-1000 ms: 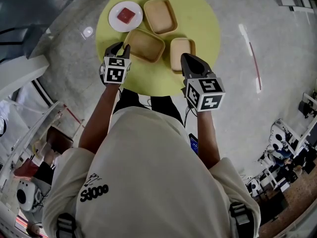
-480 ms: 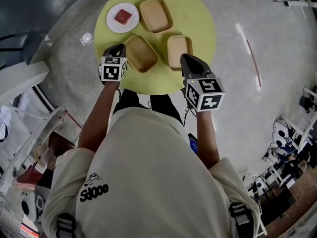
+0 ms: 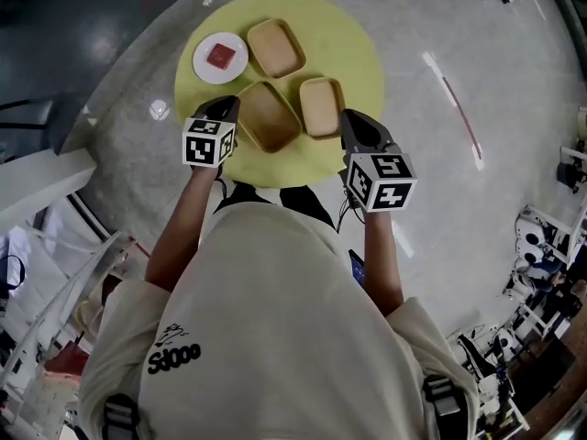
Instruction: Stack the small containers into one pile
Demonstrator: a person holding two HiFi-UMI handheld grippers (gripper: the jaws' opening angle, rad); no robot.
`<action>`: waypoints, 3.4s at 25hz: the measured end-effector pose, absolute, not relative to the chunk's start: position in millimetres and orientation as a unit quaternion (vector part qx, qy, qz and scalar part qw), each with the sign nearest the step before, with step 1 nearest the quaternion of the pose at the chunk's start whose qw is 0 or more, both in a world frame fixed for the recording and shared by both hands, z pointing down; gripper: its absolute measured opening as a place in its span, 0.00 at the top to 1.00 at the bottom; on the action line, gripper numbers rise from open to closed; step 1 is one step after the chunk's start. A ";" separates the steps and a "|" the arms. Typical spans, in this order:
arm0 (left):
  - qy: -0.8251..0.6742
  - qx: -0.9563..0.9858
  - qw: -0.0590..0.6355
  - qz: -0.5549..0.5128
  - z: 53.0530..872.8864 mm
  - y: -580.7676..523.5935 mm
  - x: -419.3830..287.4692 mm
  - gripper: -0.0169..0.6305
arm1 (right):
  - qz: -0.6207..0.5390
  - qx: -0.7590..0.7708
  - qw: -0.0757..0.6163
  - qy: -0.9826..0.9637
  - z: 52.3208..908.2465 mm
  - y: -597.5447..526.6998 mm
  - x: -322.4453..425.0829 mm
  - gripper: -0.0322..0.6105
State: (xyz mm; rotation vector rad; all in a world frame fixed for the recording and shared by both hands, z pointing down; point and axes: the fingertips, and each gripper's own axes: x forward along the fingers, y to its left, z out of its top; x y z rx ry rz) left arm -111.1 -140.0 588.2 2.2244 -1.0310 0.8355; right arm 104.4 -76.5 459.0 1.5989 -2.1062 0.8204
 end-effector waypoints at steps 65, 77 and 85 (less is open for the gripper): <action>-0.294 0.876 0.266 0.274 592.3 -203.8 30.6 0.80 | 0.347 0.641 0.159 -0.666 485.1 -40.6 195.2 0.93; -0.445 0.749 0.407 0.273 634.3 -216.6 -39.3 0.79 | 0.348 0.635 0.163 -0.670 487.4 -37.1 192.9 0.93; -0.451 0.717 0.462 0.264 656.4 -218.2 -46.3 0.79 | 0.350 0.635 0.165 -0.669 488.2 -37.1 193.7 0.93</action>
